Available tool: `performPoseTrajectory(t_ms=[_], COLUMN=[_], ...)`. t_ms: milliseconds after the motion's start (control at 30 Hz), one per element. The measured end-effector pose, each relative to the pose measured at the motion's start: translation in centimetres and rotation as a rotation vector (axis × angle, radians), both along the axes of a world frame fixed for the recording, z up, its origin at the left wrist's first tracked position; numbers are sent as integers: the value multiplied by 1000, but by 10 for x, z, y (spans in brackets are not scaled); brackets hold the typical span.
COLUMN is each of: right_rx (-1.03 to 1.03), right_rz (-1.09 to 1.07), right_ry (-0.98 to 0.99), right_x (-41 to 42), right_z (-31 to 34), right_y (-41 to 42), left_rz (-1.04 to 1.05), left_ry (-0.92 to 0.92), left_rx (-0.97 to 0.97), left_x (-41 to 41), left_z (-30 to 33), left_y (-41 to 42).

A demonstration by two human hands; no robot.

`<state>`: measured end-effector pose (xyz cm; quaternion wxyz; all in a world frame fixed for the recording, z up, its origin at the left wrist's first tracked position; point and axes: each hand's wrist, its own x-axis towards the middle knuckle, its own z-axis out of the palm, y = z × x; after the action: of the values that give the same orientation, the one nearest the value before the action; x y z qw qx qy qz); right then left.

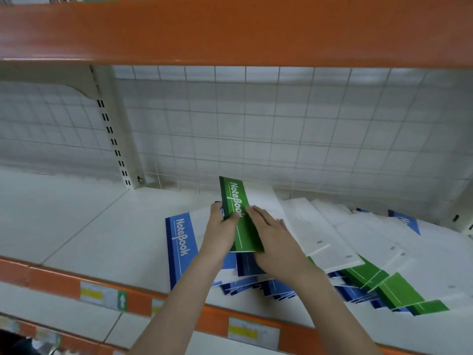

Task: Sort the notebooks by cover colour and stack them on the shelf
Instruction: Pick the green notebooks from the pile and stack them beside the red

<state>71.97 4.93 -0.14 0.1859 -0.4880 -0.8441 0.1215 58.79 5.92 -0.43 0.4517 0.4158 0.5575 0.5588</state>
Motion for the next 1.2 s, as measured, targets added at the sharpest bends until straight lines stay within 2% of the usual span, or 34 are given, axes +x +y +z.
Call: performPoseTrajectory(t_ms=[67,133,200,267,333,400,567,733,1033,1200], right_rx=[69,107,121,138,141,130,98,54,11,-53], right_rz=[-8,-24,-51,-82,-94,-81,-19,53,77,69], right_ry=[-59,-92,-73,-55,-56,-72,-90,-157,-190,-114], right_x=[7,16,25,35,44,51,57,60,64,67], right_z=[3,6,8,8,5,0,-11,-18,-20,-20], right_y=[5,10,15,20,24,26,22,18,20,19], left_rz=[-28,-63,-39,26,10,-31,53,114,192,67], left_ry=[-78,-67,61,314,487,540,576,398,-203,-168], left_rx=[18,19,14,15,-13,-29,-19,18,20,-17], left_x=[5,7,8,6,8,15,28,34,37,44], left_z=[4,8,9,5,-2,-6,-11,-12,-7,-9], left_y=[5,9,12,15,15,15,14,8,11,16])
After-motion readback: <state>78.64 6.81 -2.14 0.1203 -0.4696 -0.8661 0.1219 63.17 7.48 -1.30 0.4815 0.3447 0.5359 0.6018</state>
